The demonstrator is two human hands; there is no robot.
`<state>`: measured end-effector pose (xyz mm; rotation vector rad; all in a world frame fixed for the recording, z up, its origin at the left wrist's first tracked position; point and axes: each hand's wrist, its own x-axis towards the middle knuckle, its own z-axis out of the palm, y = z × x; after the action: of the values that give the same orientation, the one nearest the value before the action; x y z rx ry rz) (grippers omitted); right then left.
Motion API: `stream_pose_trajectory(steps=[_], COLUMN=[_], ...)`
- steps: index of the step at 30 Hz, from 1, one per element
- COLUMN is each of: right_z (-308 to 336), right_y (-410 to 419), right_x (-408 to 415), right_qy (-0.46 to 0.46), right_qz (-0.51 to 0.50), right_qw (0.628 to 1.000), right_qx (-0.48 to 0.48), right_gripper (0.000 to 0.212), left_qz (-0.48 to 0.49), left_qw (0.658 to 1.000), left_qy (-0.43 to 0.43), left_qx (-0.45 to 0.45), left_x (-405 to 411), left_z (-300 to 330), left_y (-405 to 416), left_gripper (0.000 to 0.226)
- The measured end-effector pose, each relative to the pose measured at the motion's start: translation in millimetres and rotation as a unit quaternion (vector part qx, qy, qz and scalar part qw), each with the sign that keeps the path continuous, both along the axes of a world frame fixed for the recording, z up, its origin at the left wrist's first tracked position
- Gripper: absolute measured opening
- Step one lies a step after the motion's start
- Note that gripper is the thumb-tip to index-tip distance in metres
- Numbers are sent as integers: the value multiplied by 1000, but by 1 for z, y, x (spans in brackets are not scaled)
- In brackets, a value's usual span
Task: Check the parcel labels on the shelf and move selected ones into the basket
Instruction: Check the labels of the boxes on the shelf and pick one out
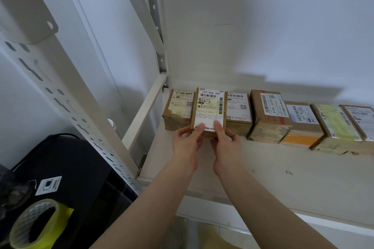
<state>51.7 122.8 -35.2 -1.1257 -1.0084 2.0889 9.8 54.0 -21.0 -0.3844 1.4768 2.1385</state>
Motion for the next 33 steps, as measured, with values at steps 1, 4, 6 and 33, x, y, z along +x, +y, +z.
stream_pose_trajectory(steps=[1, 4, 6, 33], right_z=[-3, -9, -8, -14], right_y=[1, 3, 6, 21], right_x=[-2, -9, -13, -40], right_qy=[-6, -29, -39, -140], right_qz=[0, 4, 5, 49], right_qw=[1000, 1000, 999, 989], right_qx=[0, 7, 6, -17], right_gripper=[52, 52, 52, 45], left_qz=[4, 10, 6, 56], left_qw=[1000, 999, 999, 989], left_qy=[-9, -30, -48, -118], left_qx=[3, 8, 7, -64], left_x=[0, -5, -10, -49], left_z=[-2, -10, -15, -36], left_y=[1, 6, 11, 48], left_gripper=[47, 50, 53, 85])
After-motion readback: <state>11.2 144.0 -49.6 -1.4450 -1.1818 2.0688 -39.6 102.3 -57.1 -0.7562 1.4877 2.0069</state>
